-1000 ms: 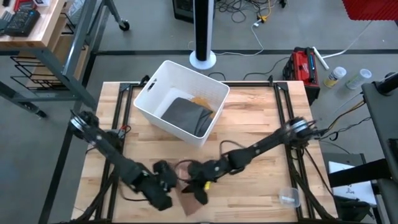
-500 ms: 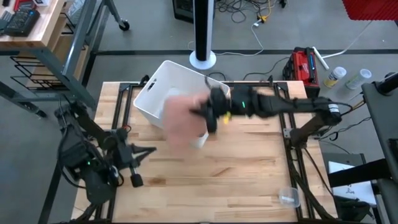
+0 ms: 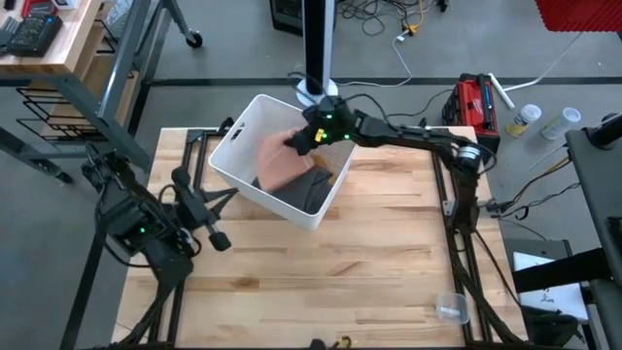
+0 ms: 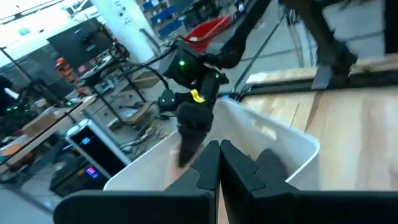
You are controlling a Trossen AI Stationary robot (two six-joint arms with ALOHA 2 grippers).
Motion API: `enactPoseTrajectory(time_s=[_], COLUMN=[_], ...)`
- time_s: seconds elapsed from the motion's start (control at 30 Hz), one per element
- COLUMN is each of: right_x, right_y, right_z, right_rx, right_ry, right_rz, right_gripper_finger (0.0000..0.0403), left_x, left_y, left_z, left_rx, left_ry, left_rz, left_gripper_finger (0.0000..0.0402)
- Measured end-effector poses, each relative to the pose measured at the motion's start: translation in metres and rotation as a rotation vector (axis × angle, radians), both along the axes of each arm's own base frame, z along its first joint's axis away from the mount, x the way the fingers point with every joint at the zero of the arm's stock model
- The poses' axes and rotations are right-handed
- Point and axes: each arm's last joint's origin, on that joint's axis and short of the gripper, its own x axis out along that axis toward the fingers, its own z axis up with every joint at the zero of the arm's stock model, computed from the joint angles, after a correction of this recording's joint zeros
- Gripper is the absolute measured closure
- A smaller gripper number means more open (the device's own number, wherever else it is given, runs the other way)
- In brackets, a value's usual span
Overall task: Fold towel
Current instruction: Put the brown squared towel into the white bin
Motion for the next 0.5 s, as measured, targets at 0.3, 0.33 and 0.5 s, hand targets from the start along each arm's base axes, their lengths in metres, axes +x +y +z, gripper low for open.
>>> enactPoseTrajectory(time_s=[0.3, 0.33, 0.5], right_x=[-0.014, -0.016, -0.026], right_y=[0.005, 0.007, 0.025], right_z=[0.012, 0.019, 0.063], right_rx=[-0.022, -0.028, -0.082], right_ry=[0.426, 0.459, 0.542], right_rz=[0.095, 0.107, 0.184], right_gripper_finger=[0.0274, 0.0257, 0.0201], left_x=[-0.001, -0.001, 0.006], left_y=[0.015, 0.015, 0.022], left_z=[-0.010, -0.010, -0.018], left_rx=[-0.016, -0.027, -0.089], left_ry=[0.032, 0.036, 0.083], left_rz=[0.049, 0.051, 0.084], left_gripper_finger=[0.0401, 0.0401, 0.0401])
